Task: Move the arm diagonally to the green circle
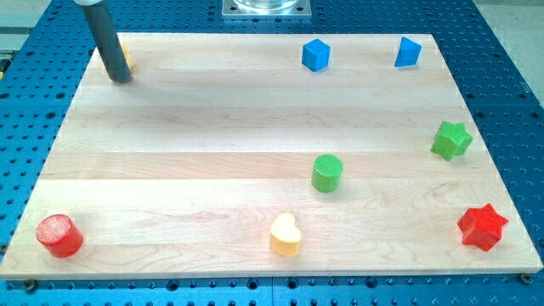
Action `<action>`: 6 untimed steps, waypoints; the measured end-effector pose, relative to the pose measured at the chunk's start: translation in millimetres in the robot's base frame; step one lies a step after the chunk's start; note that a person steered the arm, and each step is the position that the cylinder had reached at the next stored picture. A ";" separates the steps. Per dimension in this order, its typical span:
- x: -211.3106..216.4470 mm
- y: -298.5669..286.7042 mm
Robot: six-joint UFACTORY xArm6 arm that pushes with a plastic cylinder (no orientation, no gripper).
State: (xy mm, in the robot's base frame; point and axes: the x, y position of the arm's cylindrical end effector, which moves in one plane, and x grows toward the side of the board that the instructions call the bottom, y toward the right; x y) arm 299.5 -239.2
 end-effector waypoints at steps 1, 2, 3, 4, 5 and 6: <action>-5.6 1.0; -5.6 8.6; 33.7 54.1; 93.0 116.6; 122.4 155.7; 131.2 185.7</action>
